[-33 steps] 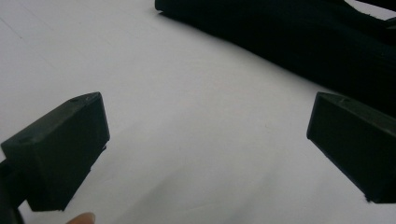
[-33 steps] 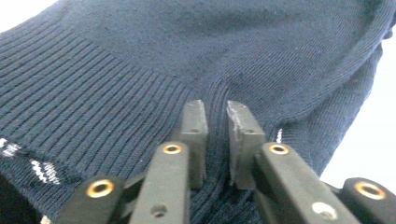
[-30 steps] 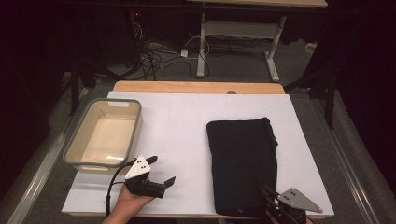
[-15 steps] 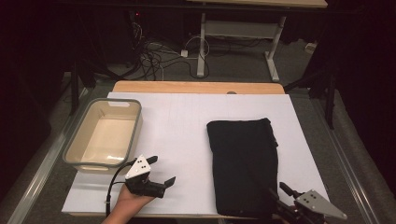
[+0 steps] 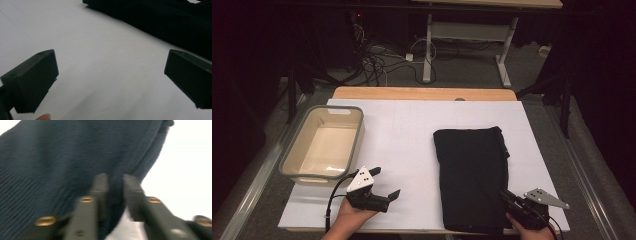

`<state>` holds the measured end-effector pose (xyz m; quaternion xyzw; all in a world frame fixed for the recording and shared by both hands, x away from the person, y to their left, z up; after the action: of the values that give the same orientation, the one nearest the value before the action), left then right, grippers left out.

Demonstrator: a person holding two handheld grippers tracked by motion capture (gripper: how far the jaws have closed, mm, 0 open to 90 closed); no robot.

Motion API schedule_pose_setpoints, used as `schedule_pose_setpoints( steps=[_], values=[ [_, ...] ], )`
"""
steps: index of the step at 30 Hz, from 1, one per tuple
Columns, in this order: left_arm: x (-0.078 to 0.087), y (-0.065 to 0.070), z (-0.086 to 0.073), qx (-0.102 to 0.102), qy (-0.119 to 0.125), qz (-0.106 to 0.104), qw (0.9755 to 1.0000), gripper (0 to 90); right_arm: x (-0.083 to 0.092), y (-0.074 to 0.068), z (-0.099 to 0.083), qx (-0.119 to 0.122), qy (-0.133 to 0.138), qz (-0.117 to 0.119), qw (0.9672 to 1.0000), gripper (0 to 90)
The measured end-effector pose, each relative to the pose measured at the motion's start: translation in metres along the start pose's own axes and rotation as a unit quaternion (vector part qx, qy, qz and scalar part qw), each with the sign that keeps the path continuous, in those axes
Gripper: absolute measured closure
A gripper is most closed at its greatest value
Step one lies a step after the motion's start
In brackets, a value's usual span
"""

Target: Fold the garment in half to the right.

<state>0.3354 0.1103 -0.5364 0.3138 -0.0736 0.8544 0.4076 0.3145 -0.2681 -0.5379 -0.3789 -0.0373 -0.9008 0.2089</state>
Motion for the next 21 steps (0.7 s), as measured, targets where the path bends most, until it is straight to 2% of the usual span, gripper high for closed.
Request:
schedule_pose_setpoints(
  steps=[2, 5, 8, 11, 14, 16, 17, 21],
  values=[
    [0.0, 0.0, 0.0, 0.0, 0.001, 0.0, 1.0, 0.0, 0.002, -0.001, 0.001, 0.022, 0.003, -0.018, 0.9996, 86.6],
    [0.0, 0.0, 0.0, 0.0, 0.002, -0.001, 1.0, 0.0, 0.01, 0.001, 0.003, 0.037, 0.012, -0.04, 0.9984, 87.4],
    [0.0, 0.0, 0.0, -0.001, 0.002, -0.002, 1.0, 0.0, 0.019, 0.008, 0.002, 0.035, 0.022, -0.054, 0.9977, 89.9],
    [0.001, 0.0, 0.0, -0.002, 0.003, -0.002, 1.0, 0.0, 0.018, 0.012, -0.004, 0.027, 0.015, -0.049, 0.9983, 89.6],
    [0.001, 0.0, 0.0, -0.002, 0.003, -0.002, 1.0, 0.0, 0.013, 0.011, -0.007, 0.032, 0.008, -0.047, 0.9983, 88.3],
    [0.001, 0.0, 0.0, -0.002, 0.003, -0.002, 1.0, 0.0, 0.013, 0.01, -0.005, 0.033, 0.009, -0.045, 0.9984, 78.7],
    [0.001, 0.0, 0.0, -0.003, 0.003, -0.003, 1.0, 0.0, 0.015, 0.009, -0.004, 0.031, 0.013, -0.035, 0.9988, 70.6],
    [0.001, 0.0, 0.0, -0.002, 0.003, -0.002, 1.0, 0.0, 0.02, 0.004, 0.0, 0.033, 0.032, -0.003, 0.9989, 50.9]
  ],
)
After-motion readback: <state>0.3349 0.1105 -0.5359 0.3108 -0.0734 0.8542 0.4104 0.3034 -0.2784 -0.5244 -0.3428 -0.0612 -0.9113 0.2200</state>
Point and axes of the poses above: each handheld gripper's, and its own axes: x roughly backward along the jaws, z roughly out of its top, y roughly to its right, the point moved 9 cm from there along -x, roughly forward along the jaws, and after that the axes turned 9 degrees about -y, right-handed, at the moved point
